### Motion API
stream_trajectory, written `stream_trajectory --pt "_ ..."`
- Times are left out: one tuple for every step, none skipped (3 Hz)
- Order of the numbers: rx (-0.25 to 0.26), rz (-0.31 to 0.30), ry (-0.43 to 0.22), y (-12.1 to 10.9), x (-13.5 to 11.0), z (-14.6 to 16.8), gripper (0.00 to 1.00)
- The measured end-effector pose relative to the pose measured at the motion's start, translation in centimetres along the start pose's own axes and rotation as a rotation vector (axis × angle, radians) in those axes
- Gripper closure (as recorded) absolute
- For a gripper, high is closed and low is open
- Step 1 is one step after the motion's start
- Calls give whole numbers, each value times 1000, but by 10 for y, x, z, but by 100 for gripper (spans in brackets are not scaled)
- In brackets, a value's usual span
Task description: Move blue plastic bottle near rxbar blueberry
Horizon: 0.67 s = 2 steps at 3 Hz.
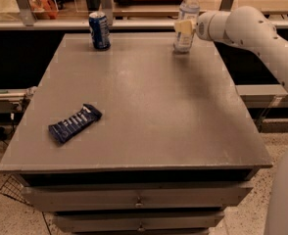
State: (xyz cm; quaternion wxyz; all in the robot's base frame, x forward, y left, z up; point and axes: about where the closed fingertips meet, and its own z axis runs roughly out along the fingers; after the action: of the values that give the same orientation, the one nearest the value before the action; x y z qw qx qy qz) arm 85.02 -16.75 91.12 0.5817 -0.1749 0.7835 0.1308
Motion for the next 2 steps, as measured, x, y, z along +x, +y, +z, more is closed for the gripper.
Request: stream_trajectory --pt "3 -11 -11 1 -5 -12 65" --pt "-35 -29 -48 9 -18 -42 96"
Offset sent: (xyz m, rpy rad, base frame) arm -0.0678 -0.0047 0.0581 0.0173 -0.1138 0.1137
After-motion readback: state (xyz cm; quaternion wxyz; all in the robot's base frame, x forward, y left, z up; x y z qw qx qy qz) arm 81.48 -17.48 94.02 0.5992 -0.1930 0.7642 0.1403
